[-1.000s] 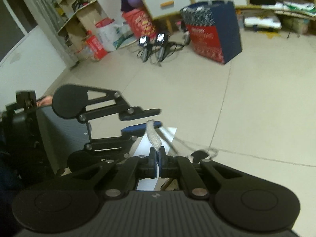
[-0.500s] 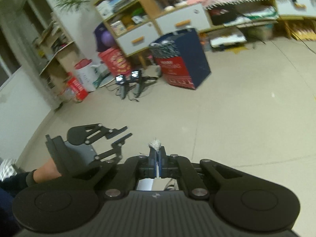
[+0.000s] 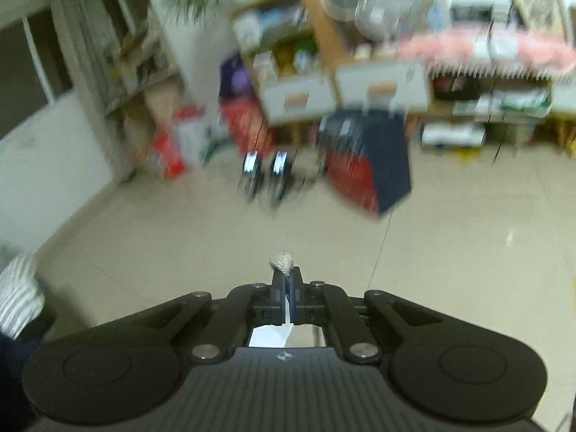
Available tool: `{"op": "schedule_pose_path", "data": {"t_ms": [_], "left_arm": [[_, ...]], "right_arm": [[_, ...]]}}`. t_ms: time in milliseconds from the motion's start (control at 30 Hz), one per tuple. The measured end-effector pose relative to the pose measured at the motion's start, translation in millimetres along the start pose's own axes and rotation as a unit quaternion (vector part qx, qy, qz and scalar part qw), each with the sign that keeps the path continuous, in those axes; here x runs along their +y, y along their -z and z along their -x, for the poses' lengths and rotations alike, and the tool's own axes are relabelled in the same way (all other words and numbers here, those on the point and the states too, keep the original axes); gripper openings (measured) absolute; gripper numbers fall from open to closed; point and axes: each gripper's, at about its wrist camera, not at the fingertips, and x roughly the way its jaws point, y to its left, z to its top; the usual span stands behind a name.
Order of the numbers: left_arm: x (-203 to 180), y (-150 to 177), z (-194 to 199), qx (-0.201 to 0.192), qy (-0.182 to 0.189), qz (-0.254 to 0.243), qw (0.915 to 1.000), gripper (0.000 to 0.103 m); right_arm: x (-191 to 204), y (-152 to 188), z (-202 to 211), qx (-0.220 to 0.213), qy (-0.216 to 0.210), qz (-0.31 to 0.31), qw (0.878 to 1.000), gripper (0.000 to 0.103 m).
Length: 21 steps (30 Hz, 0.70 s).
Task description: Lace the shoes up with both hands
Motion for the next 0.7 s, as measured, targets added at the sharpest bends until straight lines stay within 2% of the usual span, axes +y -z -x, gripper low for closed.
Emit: {"op": "schedule_pose_path", "data": {"t_ms": [67,133,167,333,500,633,700], "left_arm": [[-0.7,6.6,0.2,0.003,0.013,0.006,0.9999,0.022],[-3.0,12.3,-1.5,0.004,0.028,0.013,0.9995,0.022],[-4.9,14.8,-2.9,0.005,0.034,0.016,0.9993,0.022],[-16.7,11.0,-6.2,-0.003,0.054,0.024,0.9982,0.022],[-23.4,-0.9,-11.7,-0.024,0.077,0.024,0.9964,0.022],[-21.2,-10.6,-29.7,-0.035,0.115,0.065,0.9906,0.022],[-25.2,-17.3,-37.5,-0.041,0.105,0.065,0.9915,0.023]], "right_arm": [[6.5,3.1,6.1,0.061,-0.001,0.006,0.998,0.003],[17.3,2.1,20.0,0.104,0.006,0.023,0.994,0.002],[24.1,-1.8,30.3,0.112,0.018,0.038,0.993,0.002],[55.7,-34.1,82.3,0.065,0.063,0.088,0.992,0.002],[52.9,-28.8,72.7,0.063,0.065,0.095,0.991,0.003],[48.3,-34.3,73.3,0.039,0.07,0.095,0.992,0.002],[48.1,-36.0,73.9,0.031,0.077,0.094,0.992,0.002]]}}
